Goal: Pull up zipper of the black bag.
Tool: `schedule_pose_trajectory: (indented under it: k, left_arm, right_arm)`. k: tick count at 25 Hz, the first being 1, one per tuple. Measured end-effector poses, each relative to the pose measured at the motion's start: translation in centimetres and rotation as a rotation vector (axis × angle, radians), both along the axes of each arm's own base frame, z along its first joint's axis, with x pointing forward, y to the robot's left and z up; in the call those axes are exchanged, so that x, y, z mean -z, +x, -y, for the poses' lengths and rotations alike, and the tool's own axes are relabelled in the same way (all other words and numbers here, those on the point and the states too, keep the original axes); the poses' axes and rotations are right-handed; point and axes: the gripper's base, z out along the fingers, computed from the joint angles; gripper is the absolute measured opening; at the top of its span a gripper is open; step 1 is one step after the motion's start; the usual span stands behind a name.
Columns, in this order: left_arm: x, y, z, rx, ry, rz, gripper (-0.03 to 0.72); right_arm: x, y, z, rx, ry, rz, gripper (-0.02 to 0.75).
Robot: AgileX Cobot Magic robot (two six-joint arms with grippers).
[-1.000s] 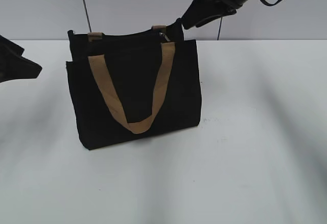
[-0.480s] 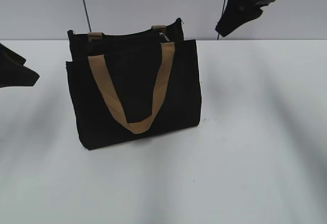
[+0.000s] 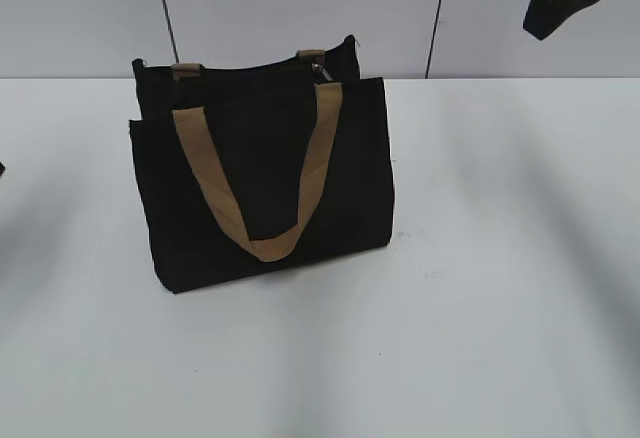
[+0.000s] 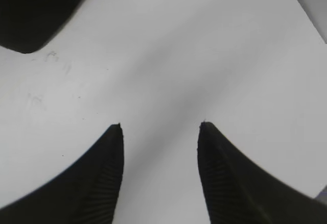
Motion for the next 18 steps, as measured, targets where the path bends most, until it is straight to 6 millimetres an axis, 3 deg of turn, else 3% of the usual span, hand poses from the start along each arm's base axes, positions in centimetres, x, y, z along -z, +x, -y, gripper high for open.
schedule_pose_trajectory:
  k: [5,11,18]
  left_arm:
    - [-2.4,1.0,-1.3,-0.291,0.0,0.017,0.397]
    - [-5.4,1.5,-1.4,-0.392,-0.044,0.012,0.397]
    - [-5.3,0.8,-1.4,-0.427,-0.047,-0.078,0.404]
  right_arm:
    - [-0.8,-0.3,0.8,0.293,0.067,0.001,0.372]
    - [-2.6,-1.0,4.1,0.49,0.18,0.022,0.372]
    - [-5.8,-3.0,7.6,0.591,0.256,0.098,0.373]
